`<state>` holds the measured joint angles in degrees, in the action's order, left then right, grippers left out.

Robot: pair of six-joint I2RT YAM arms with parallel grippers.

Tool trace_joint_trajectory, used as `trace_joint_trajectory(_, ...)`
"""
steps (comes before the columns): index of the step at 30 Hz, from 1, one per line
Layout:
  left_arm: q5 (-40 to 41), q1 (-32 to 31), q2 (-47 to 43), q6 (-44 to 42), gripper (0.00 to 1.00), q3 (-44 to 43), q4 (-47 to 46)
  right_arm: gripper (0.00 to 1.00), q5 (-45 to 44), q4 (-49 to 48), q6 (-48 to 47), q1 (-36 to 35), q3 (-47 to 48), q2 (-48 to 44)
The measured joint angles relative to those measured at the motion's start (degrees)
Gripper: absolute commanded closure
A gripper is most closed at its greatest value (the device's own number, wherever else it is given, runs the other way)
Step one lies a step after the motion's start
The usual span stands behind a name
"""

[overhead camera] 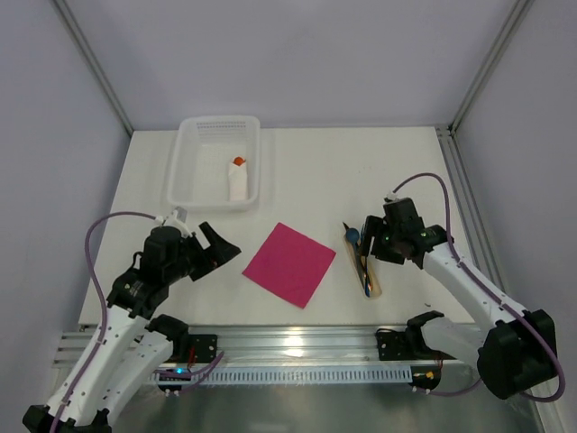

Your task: Place the utensils on the paper napkin and roll it up

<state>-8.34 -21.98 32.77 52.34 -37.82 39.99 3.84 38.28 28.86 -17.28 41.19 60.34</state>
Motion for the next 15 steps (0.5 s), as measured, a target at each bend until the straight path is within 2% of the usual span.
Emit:
trace_joint_trajectory(4,-1.16,0.00,2.80,-0.31,0.16,0.00,-1.14,0.45,-3.48,-1.90,0.59,-2.27,0.17,2.60)
trace_joint_trajectory(6,-1.51,0.00,3.67,-0.33,0.16,0.00,-1.64,0.57,-4.39,-2.60,0.76,-2.64,0.44,3.96)
trace_joint_trajectory(15,-2.56,0.00,5.01,-0.26,0.17,0.04,-2.32,0.71,-7.76,-7.04,0.07,-4.00,2.19,9.46)
